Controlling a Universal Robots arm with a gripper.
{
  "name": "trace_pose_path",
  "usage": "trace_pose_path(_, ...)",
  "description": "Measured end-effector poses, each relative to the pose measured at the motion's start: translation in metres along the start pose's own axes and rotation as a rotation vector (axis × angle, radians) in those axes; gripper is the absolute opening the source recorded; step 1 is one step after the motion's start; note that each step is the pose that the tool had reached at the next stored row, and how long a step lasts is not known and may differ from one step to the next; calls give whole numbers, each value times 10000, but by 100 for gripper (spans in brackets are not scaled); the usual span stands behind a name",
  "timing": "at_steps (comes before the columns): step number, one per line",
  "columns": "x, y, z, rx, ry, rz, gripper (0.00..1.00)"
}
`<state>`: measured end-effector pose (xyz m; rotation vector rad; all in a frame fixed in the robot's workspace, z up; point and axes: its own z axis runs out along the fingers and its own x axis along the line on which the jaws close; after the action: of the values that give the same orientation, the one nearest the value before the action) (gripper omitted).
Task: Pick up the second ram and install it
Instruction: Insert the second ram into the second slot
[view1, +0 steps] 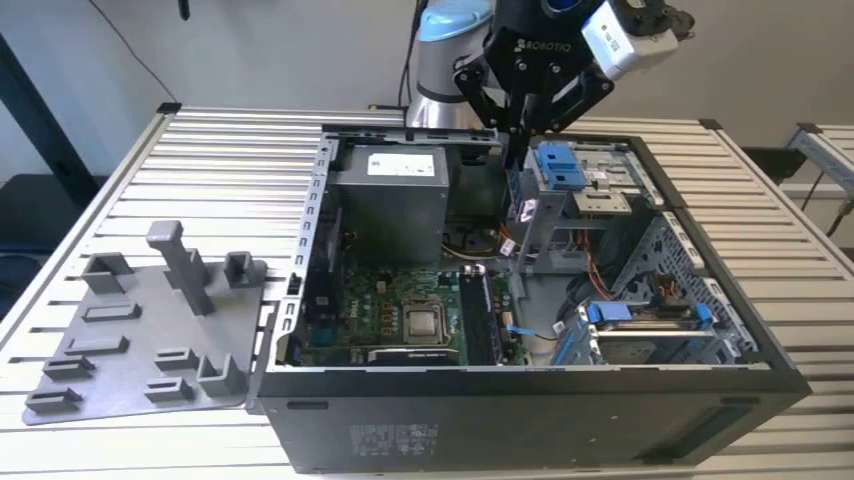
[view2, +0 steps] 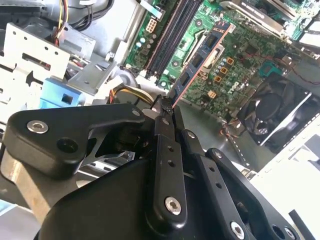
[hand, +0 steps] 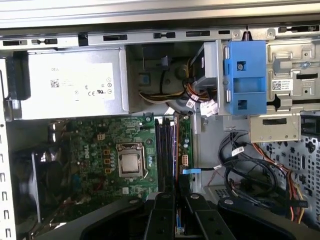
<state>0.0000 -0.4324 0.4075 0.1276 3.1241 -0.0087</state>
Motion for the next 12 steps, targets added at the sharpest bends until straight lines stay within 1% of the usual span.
trace_pose_path(3, 0, 1, 2, 8, -2, 0, 14)
trace_pose_path(8, -3, 1, 46, 202, -17, -22, 14)
trace_pose_path(12, -14, 3, 102, 246, -12, -29, 14)
